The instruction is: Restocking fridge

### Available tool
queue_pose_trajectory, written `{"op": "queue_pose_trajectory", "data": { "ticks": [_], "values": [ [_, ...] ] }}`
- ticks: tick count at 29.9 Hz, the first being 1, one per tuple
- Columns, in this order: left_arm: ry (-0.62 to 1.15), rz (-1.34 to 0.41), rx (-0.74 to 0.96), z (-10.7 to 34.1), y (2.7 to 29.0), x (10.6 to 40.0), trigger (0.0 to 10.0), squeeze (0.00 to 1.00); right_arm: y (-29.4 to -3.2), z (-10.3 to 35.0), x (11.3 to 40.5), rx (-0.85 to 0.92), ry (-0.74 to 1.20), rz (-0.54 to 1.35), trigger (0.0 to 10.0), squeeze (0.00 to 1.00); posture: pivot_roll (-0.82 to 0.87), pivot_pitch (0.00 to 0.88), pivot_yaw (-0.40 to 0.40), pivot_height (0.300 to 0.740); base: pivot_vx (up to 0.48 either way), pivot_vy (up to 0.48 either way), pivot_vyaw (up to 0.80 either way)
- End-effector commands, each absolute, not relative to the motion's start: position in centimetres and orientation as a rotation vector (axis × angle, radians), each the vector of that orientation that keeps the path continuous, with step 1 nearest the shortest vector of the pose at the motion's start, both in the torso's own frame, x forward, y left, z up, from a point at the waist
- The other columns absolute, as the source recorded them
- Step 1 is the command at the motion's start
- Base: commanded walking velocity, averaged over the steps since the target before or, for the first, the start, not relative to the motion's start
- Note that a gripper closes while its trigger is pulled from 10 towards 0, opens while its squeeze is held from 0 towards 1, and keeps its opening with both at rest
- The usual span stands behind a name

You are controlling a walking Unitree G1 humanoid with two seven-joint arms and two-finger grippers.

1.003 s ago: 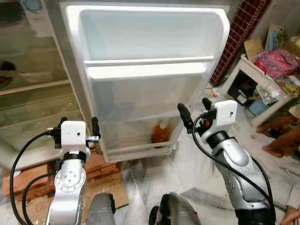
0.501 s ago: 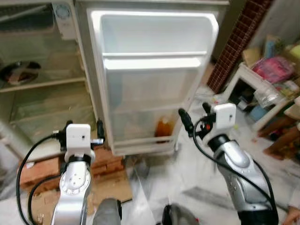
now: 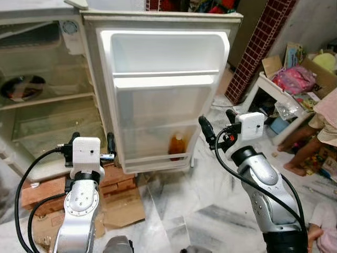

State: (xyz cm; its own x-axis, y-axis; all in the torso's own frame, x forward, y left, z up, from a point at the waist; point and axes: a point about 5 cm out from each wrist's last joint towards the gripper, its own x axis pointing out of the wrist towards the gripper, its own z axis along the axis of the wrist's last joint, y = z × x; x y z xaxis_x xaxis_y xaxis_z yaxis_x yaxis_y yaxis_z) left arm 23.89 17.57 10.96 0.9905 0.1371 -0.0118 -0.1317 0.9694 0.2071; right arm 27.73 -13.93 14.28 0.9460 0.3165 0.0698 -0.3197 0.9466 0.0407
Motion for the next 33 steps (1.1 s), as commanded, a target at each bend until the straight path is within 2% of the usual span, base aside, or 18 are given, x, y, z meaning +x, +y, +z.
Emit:
{"op": "queue_pose_trajectory", "data": {
  "ticks": [1, 12, 18, 19, 21, 22, 27, 28, 33],
  "values": [
    [0.031, 0.125, 0.216, 11.0, 17.4, 24.2, 10.0, 0.0, -14.0, 14.9, 27.7, 0.02, -0.096, 0.315, 10.0, 0.0, 0.06, 0.016, -0.093, 0.74, 0.0, -0.45, 0.0],
    [0.039, 0.128, 0.208, 10.8, 17.1, 24.4, 10.0, 0.0, -14.6, 13.6, 28.2, 0.017, -0.028, 0.262, 10.0, 0.0, 0.06, 0.01, -0.087, 0.74, 0.0, -0.467, 0.0],
    [0.048, 0.158, 0.22, 10.7, 17.5, 24.6, 10.0, 0.0, -14.2, 15.1, 29.0, -0.228, -0.114, 0.178, 10.0, 0.0, 0.06, 0.004, -0.092, 0.74, 0.094, -0.426, 0.0],
    [0.051, 0.165, 0.222, 10.7, 17.6, 24.6, 10.0, 0.0, -13.9, 15.3, 28.9, -0.334, -0.115, 0.151, 10.0, 0.0, 0.06, 0.002, -0.095, 0.74, 0.289, -0.379, 0.0],
    [0.058, 0.177, 0.226, 10.6, 17.9, 24.6, 10.0, 0.0, -13.1, 16.5, 28.9, -0.415, -0.124, 0.102, 10.0, 0.0, 0.06, 0.0, -0.097, 0.74, 0.292, -0.377, 0.0],
    [0.058, 0.177, 0.226, 10.6, 17.9, 24.6, 10.0, 0.0, -13.1, 16.5, 28.9, -0.415, -0.124, 0.102, 10.0, 0.0, 0.06, 0.0, -0.097, 0.74, 0.292, -0.375, 0.0],
    [0.073, 0.19, 0.218, 10.3, 18.2, 24.7, 10.0, 0.0, -9.6, 18.7, 29.1, -0.499, -0.121, 0.233, 10.0, 0.0, 0.05, 0.0, -0.099, 0.74, 0.354, -0.318, 0.0],
    [0.073, 0.19, 0.218, 10.3, 18.2, 24.7, 10.0, 0.0, -9.6, 18.7, 29.1, -0.499, -0.121, 0.233, 10.0, 0.0, 0.05, 0.0, -0.099, 0.74, 0.382, -0.285, 0.0],
    [0.057, 0.217, 0.184, 10.5, 18.0, 25.3, 10.0, 0.0, -9.7, 19.7, 30.9, -0.097, 0.01, 0.181, 10.0, 0.0, 0.05, 0.0, -0.097, 0.74, 0.0, 0.0, 0.0]
  ]
}}
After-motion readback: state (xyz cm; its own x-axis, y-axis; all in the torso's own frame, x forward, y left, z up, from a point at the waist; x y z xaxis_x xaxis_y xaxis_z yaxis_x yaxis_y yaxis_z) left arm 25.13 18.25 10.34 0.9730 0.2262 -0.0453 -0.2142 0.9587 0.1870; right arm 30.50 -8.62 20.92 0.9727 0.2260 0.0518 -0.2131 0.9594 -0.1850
